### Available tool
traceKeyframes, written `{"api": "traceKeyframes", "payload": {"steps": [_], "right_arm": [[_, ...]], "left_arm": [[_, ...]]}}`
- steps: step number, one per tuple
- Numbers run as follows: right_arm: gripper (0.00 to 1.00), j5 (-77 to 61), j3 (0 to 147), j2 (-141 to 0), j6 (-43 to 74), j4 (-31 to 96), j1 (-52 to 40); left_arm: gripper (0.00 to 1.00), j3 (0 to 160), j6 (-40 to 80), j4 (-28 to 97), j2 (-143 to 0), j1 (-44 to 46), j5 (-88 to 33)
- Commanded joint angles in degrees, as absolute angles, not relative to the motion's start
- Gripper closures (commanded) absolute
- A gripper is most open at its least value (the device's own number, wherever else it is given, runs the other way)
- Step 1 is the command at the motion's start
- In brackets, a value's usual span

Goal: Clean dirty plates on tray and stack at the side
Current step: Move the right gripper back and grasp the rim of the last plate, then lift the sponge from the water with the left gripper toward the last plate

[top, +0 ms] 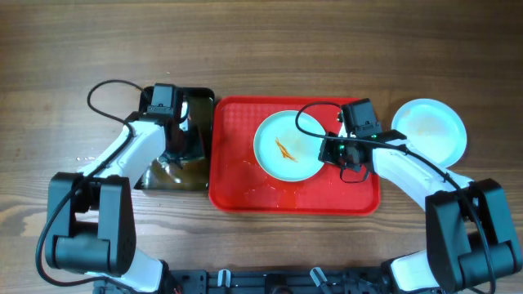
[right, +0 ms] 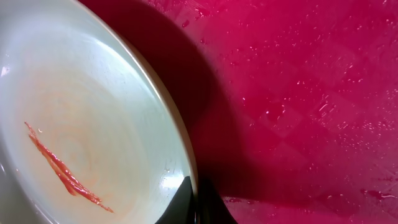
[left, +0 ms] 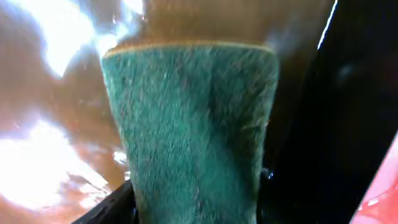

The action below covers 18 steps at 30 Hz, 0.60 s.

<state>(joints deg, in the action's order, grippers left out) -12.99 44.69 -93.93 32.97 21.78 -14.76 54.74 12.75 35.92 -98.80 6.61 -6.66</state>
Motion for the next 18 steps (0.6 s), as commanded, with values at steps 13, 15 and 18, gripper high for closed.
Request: {"api": "traceKeyframes", "payload": {"steps": [13,15,18], "right_arm": [[0.95,-12.1,44.1,-95.3,33.0,21.9,-15.0],[0.95,-12.1,44.1,-95.3,33.0,21.9,-15.0],[0.95,-12.1,44.1,-95.3,33.0,21.9,-15.0]], "left_arm": [[0.91,54.7,12.4,38.0,-99.3,6.2,-1.6],[0.55,56.3,12.4,38.0,-99.3,6.2,-1.2],[0.44,58.5,12.4,37.5,-99.3,6.2,-0.7]]}}
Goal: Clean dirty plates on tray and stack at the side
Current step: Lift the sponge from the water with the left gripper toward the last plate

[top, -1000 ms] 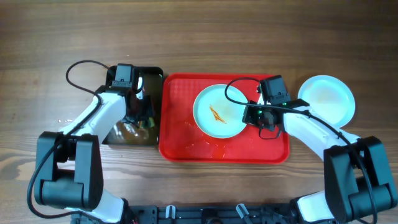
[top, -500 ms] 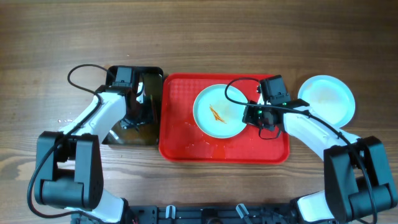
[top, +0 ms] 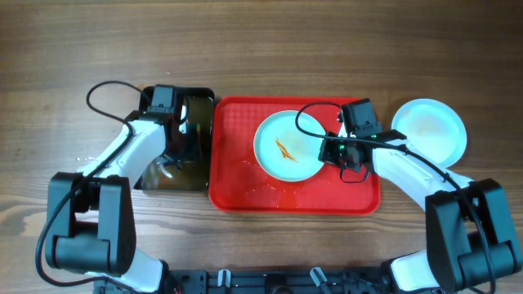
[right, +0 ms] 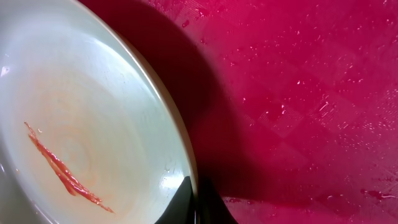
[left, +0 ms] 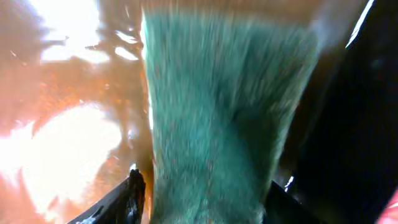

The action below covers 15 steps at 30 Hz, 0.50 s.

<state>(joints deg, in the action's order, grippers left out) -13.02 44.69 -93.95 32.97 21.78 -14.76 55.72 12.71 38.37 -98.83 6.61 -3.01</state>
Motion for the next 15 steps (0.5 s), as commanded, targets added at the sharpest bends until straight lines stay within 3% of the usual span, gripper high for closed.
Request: {"api": "traceKeyframes", "payload": {"steps": [1,4,12,14,15], "right_arm": [[0.95,-12.1,44.1,-95.3,33.0,21.9,-15.0],[0.95,-12.1,44.1,-95.3,33.0,21.9,-15.0],[0.94,-12.1,44.1,-95.3,33.0,21.9,-15.0],[0.94,-12.1,44.1,-95.3,33.0,21.9,-15.0],[0.94,-12.1,44.1,-95.3,33.0,22.0,-15.0]], "left_arm": [[0.41,58.5,12.4,36.2,-99.3,6.2,-0.3],[0.36,58.5,12.4,30.8,-99.3,6.2,-0.3],[0.38,57.1,12.4,28.5,-103.7,6.3,-4.0],[0.54,57.1,12.4,26.9,-104.1,6.3,-4.0],[0.78,57.1,12.4,25.9,-104.1,6.3,-4.0]]}}
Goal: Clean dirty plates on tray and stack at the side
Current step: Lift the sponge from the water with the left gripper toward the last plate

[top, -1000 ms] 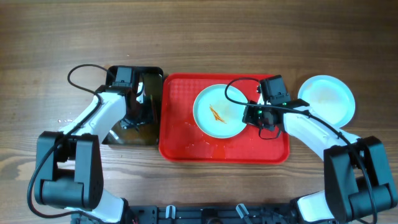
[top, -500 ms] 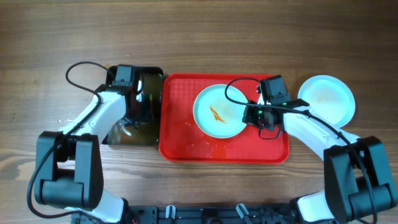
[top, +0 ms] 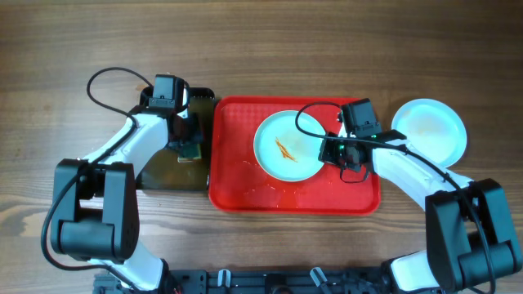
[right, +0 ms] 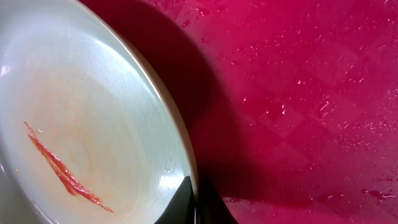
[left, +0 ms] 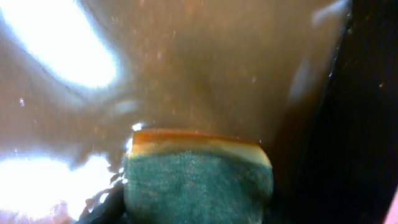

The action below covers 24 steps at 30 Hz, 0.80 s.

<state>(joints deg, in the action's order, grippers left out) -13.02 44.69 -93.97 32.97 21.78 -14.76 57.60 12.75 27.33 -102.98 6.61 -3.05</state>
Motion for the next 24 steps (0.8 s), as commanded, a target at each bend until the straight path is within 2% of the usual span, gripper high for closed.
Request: {"api": "traceKeyframes", "payload": {"steps": [1,5,6,7,10,13,15,17,18,19,21,24], "right_arm": [[0.94,-12.1,44.1,-95.3,33.0,22.1,-15.0],[0.94,-12.1,44.1,-95.3,33.0,22.1,-15.0],[0.94,-12.1,44.1,-95.3,33.0,22.1,-15.0],[0.94,-12.1,44.1,-95.3,33.0,22.1,-15.0],[0.94,-12.1,44.1,-95.3,33.0,22.0,-15.0],[0.95,-12.1,44.1,-95.3,33.0,22.0,-15.0],[0.94,-12.1,44.1,-95.3,33.0,22.1,-15.0],[0.95,-12.1,44.1,-95.3,33.0,22.1,-15.0],[0.94,-12.1,44.1,-95.3,33.0,22.1,-15.0],[0.94,-12.1,44.1,-95.3,33.0,22.1,-15.0],[0.94,-12.1,44.1,-95.3,33.0,22.1,-15.0],[0.94,-12.1,44.1,-95.3,33.0,22.1,-15.0]], "left_arm": [[0.92,57.1,12.4,25.3,-104.1,6.3,-4.0],[0.96,57.3,9.6,24.3,-103.1,6.3,-4.0],[0.90,57.4,9.4,25.2,-102.3,6.3,-3.8],[0.51,57.4,9.4,26.3,-101.8,6.3,-3.8],[0.43,57.3,9.4,33.1,-101.6,6.3,-6.3],[0.43,57.3,9.4,36.2,-101.6,6.3,-6.8],[0.57,57.2,9.4,36.1,-101.6,6.3,-6.8],[0.79,57.2,9.4,35.2,-101.6,6.3,-6.8],[0.82,57.2,9.4,34.1,-101.6,6.3,-6.8],[0.80,57.2,9.4,32.8,-101.6,6.3,-6.8],[0.65,57.2,9.4,30.5,-101.6,6.3,-6.8],[0.57,57.2,9.4,29.7,-101.6,6.3,-6.8]]}}
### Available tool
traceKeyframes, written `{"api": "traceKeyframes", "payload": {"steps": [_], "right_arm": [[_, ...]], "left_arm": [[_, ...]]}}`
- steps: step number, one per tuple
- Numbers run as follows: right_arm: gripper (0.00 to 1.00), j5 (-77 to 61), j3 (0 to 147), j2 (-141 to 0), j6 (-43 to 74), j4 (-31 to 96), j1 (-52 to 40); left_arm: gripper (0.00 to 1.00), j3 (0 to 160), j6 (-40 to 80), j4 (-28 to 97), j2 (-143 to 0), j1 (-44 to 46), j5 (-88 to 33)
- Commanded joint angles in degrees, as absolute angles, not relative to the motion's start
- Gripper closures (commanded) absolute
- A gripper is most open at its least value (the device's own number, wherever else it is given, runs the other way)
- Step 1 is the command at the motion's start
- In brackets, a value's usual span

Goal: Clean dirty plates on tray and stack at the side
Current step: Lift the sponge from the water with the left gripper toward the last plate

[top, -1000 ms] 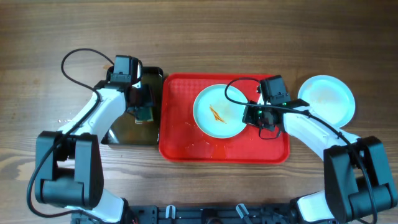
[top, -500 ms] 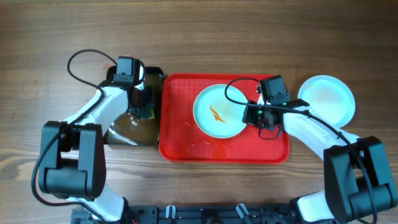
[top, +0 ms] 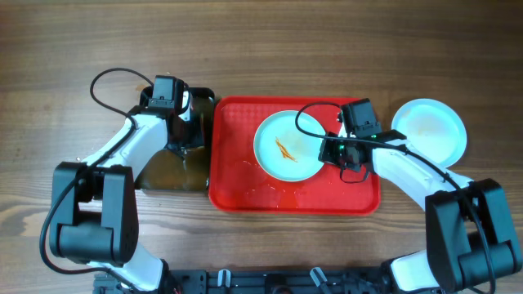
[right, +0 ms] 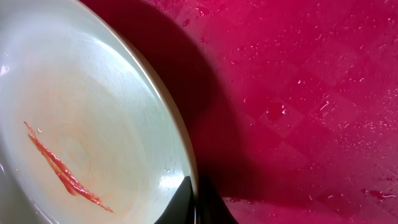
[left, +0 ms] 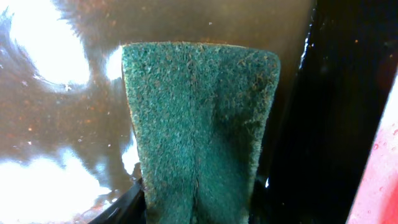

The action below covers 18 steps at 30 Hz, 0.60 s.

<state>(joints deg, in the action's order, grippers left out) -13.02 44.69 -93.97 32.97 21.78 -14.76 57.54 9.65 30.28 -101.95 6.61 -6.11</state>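
Observation:
A white plate point(top: 288, 146) with an orange-red streak point(right: 62, 171) lies on the red tray point(top: 245, 184). My right gripper point(right: 194, 202) is shut on the plate's right rim, one finger inside and one outside. A second white plate point(top: 429, 129) rests on the table to the right of the tray. My left gripper point(left: 196, 205) is shut on a green sponge point(left: 198, 124), held over brown water in the black basin point(top: 176, 167) left of the tray.
Brown, glinting water point(left: 56, 137) fills the basin, whose black right wall point(left: 323, 124) stands next to the tray's red edge point(left: 379, 168). Wooden table point(top: 261, 41) lies all around. Water drops dot the tray floor point(right: 298, 93).
The sponge in my left gripper was mostly sunk in the brown water, with only its end showing; now its whole green face shows above the water. The right gripper and plate have not moved.
My left gripper held the green sponge over the basin water, then shifted with it blurred, then had it dipped low in the water, and now holds it up in full view. All the while my right gripper stayed shut on the streaked plate's rim on the tray.

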Motion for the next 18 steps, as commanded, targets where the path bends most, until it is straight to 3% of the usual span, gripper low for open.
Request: {"api": "traceKeyframes", "payload": {"steps": [1,18], "right_arm": [[0.94,-12.1,44.1,-95.3,33.0,22.1,-15.0],[0.94,-12.5,44.1,-95.3,33.0,22.0,-15.0]], "left_arm": [[0.55,57.2,9.4,29.3,-101.6,6.3,-6.8],[0.53,57.2,9.5,24.6,-103.4,6.3,-6.8]]}}
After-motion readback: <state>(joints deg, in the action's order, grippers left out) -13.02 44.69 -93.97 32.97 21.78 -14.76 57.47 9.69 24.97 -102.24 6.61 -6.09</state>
